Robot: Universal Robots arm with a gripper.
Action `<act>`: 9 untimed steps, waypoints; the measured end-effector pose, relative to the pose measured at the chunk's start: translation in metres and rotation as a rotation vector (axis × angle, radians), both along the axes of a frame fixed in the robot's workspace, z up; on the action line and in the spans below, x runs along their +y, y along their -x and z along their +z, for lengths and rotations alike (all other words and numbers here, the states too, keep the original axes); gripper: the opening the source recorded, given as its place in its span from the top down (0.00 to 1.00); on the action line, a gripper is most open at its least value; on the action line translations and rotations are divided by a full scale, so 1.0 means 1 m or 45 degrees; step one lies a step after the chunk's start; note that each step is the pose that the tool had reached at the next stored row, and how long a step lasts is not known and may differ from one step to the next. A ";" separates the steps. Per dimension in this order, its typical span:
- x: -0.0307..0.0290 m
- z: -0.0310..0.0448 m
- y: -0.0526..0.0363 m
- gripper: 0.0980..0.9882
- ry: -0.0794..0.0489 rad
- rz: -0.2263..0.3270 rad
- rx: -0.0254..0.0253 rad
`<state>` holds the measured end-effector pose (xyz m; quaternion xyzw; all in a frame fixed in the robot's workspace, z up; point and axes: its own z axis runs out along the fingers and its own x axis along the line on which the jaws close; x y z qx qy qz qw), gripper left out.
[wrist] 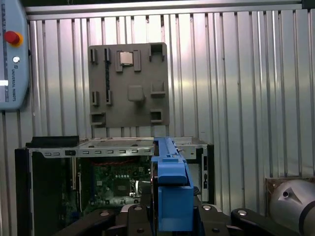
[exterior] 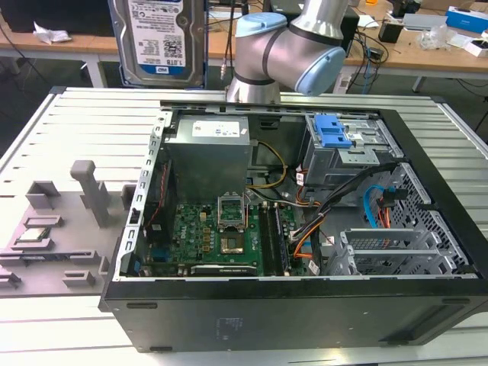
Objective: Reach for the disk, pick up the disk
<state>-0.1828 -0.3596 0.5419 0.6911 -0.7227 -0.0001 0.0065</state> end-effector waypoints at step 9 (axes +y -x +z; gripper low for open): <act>0.0000 -0.0005 -0.0446 0.70 0.000 0.000 0.0002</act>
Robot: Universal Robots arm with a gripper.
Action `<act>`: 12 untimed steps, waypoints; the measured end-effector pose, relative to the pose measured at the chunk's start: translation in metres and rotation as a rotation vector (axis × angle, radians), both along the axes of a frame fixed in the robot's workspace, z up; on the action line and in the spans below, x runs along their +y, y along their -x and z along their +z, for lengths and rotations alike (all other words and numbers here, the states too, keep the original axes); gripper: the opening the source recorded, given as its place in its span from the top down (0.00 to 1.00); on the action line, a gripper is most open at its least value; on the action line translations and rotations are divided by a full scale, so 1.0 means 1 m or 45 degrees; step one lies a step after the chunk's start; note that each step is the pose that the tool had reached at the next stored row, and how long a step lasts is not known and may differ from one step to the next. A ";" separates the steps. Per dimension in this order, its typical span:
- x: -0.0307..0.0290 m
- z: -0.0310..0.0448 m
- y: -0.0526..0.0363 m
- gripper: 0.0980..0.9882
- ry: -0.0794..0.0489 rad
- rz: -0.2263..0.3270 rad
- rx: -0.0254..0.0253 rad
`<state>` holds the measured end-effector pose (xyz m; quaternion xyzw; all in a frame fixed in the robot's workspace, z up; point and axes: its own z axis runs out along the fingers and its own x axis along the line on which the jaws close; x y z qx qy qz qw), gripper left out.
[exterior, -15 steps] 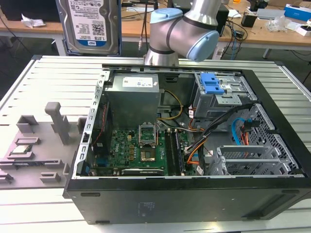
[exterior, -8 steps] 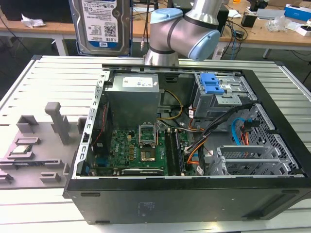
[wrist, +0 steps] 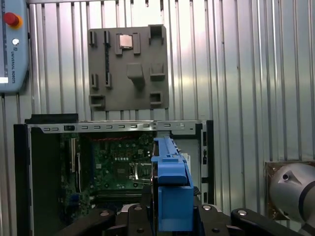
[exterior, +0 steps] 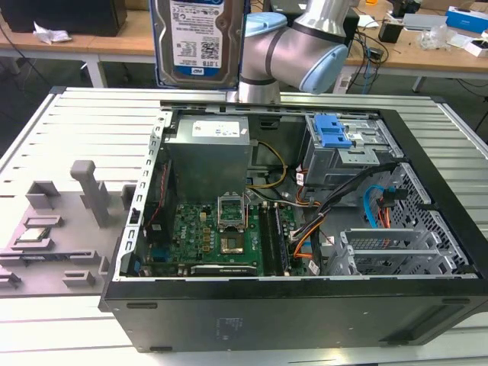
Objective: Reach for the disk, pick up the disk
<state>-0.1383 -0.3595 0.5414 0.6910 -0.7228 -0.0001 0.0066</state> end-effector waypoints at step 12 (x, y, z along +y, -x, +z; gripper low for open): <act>0.0000 -0.0016 -0.0481 0.70 0.000 0.000 0.0001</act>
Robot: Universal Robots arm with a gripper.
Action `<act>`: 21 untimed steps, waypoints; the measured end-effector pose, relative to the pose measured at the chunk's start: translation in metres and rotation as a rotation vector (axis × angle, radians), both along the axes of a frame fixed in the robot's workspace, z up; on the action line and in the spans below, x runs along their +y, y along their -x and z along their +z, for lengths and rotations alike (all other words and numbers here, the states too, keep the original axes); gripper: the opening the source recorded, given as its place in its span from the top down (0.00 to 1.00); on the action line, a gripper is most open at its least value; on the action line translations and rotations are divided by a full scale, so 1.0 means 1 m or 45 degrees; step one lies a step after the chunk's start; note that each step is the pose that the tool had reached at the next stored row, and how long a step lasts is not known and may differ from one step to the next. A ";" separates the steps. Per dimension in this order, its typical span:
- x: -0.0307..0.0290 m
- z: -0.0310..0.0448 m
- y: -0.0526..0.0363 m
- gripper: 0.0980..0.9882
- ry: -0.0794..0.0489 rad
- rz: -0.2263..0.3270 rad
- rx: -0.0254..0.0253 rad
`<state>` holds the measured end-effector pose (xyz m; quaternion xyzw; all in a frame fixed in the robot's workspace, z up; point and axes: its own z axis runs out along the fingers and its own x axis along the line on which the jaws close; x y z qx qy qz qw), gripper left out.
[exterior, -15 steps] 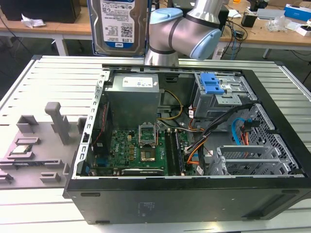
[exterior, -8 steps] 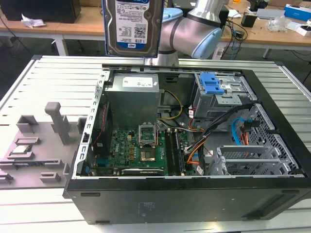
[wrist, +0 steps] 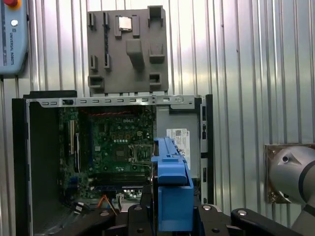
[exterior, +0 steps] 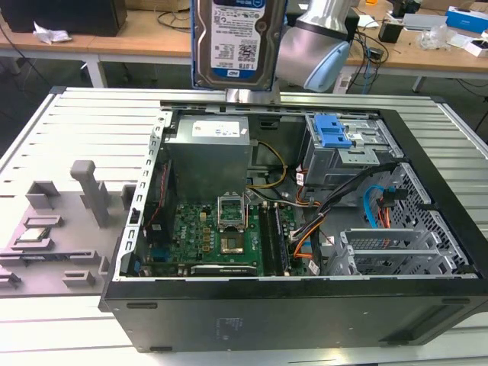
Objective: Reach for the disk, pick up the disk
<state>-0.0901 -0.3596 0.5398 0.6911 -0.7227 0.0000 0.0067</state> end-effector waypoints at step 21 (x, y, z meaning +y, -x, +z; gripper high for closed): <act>-0.0009 -0.0025 -0.0624 0.70 0.001 0.000 0.0000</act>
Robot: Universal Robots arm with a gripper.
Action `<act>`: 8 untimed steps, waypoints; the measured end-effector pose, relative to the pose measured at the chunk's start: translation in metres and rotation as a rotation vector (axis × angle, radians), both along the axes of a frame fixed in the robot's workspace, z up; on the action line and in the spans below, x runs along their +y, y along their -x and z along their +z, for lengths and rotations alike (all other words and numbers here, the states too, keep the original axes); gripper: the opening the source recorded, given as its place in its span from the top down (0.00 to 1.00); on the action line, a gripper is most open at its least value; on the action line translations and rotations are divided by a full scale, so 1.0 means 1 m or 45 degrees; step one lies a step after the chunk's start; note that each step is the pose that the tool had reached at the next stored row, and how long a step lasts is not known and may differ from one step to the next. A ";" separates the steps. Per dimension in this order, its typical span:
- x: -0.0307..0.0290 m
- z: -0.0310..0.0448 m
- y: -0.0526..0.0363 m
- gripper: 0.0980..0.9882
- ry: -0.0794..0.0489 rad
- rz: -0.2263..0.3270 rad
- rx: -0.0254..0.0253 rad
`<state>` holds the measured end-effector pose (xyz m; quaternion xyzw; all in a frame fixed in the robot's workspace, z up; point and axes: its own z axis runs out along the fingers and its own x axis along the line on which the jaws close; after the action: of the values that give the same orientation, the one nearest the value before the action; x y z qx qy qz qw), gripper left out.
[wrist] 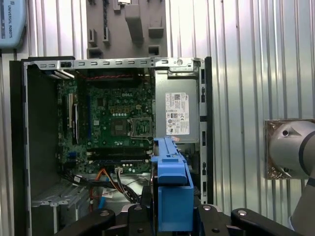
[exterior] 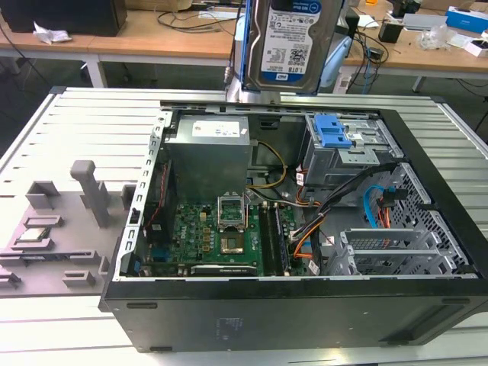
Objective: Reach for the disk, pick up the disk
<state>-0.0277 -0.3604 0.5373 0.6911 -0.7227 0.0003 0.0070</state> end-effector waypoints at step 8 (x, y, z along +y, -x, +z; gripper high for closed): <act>-0.0140 -0.0004 0.0000 0.70 0.002 -0.001 0.0000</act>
<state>-0.0277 -0.3745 0.5369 0.6908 -0.7230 0.0009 0.0076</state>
